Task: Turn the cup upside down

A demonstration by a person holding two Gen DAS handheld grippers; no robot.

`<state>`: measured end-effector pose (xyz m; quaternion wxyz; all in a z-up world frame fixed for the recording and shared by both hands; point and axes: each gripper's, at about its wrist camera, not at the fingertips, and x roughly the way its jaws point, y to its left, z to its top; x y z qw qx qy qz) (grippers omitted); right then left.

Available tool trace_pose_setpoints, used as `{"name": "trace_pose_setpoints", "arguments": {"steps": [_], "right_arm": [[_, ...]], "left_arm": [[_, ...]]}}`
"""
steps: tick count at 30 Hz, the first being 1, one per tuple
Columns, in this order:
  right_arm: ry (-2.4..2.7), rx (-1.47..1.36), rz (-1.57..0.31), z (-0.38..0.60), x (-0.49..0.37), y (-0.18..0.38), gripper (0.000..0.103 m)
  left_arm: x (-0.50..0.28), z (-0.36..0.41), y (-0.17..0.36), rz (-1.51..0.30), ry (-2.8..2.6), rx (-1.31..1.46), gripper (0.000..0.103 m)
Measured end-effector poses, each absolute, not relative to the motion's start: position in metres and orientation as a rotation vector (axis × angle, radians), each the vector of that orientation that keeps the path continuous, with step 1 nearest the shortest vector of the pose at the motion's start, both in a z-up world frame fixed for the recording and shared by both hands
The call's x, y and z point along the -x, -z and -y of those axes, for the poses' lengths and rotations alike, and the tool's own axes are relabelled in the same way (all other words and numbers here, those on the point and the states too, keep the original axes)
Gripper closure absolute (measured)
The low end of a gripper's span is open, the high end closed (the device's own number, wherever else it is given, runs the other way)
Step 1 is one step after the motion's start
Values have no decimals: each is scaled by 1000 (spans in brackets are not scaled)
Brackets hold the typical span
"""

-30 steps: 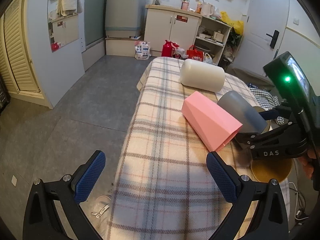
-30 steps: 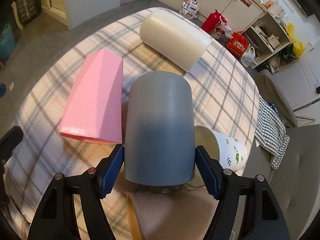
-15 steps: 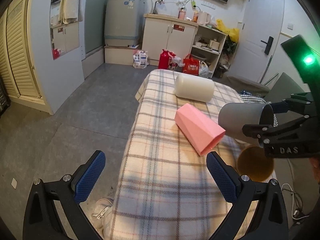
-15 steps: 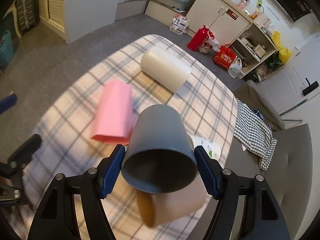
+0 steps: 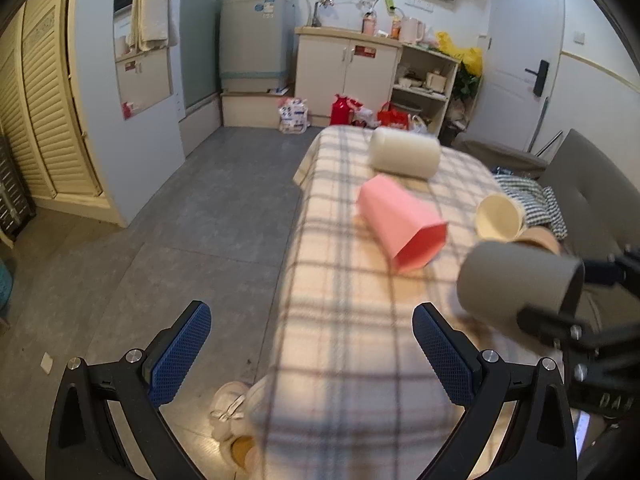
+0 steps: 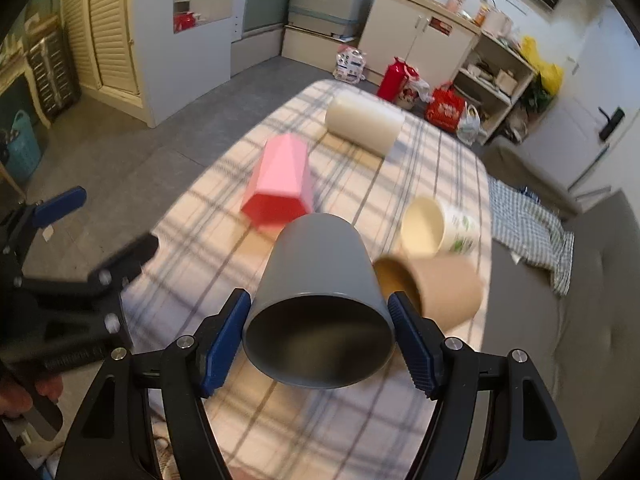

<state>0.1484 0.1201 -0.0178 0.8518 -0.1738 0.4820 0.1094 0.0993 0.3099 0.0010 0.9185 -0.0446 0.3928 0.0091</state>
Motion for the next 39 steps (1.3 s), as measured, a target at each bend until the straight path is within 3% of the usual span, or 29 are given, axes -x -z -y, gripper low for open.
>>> {"name": "trace_pose_setpoints", "arguments": {"steps": [9,16,24,39], "right_arm": [[-207,242,-1120,-98,-113,62,32],[-196,182,-1121,-92,-108,66,32],[-212,56,-1071,-69,-106,51,31],[-94,12,-978,22,-101,17,21]], "left_arm": [[-83,-315,8,-856,-26,119,0],[-75,-306,4,-889,-26,115,0],[-71,-287,-14,-902,-32,80,0],[-86,-197,-41,-1002,59,5,0]]}}
